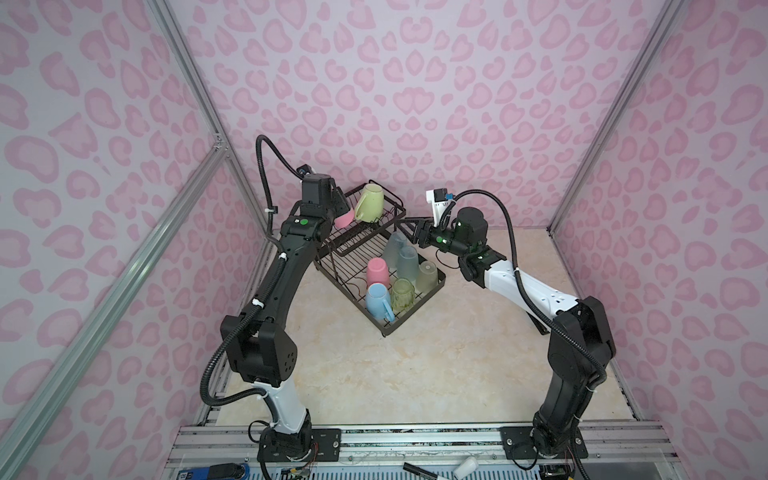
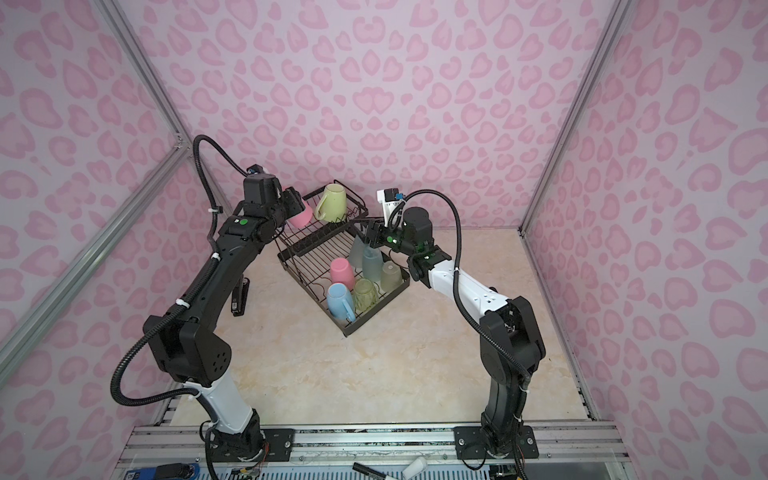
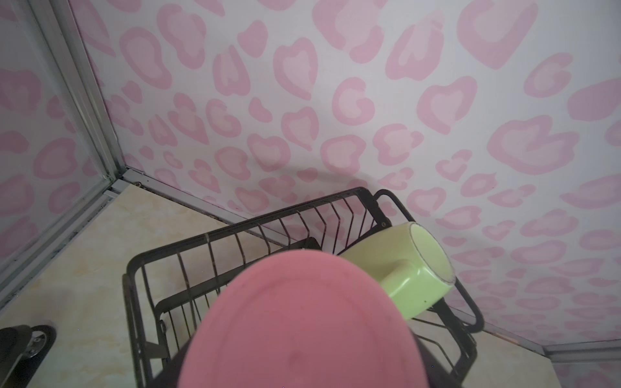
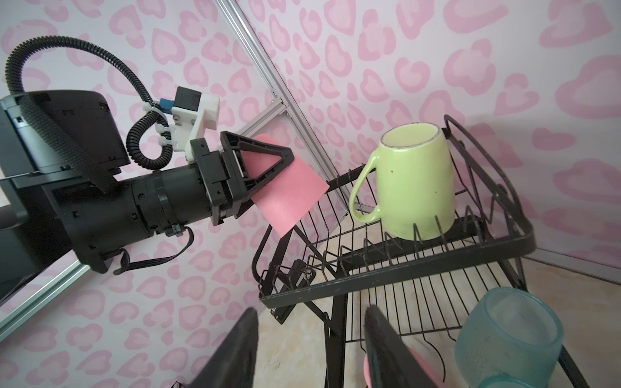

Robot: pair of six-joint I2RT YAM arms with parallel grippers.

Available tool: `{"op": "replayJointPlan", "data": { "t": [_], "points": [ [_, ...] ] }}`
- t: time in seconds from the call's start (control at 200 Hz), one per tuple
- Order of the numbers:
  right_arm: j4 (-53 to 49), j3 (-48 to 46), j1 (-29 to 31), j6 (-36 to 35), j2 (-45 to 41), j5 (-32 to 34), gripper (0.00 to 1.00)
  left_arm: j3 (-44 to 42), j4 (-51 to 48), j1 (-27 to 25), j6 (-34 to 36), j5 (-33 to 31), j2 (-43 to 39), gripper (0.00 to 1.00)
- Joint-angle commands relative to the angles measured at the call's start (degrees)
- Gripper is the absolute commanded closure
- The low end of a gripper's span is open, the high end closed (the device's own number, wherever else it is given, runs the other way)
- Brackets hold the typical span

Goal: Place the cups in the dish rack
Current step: 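Lower the pink cup onto the upper tier beside the lime mug with the left gripper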

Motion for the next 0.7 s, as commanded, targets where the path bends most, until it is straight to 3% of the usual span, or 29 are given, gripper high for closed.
{"op": "replayJointPlan", "data": {
  "t": [0.0,0.41,0.695],
  "points": [
    [1.1,-1.6,0.0,-0.8,-0.1,-0.6,0.49,0.9,1.5,-0.5,3.4,-3.8,1.4,0.47],
    [1.9,-2.5,0.0,-0.3,0.8,-0.9,0.49,2.2,2.9,-3.2,9.9,-11.0,6.6,0.44],
    [2.2,-2.9,-0.5,-0.1,1.1,-1.1,0.49,0.9,3.3,-3.6,10.0,-12.7,8.2,0.41]
  ]
}}
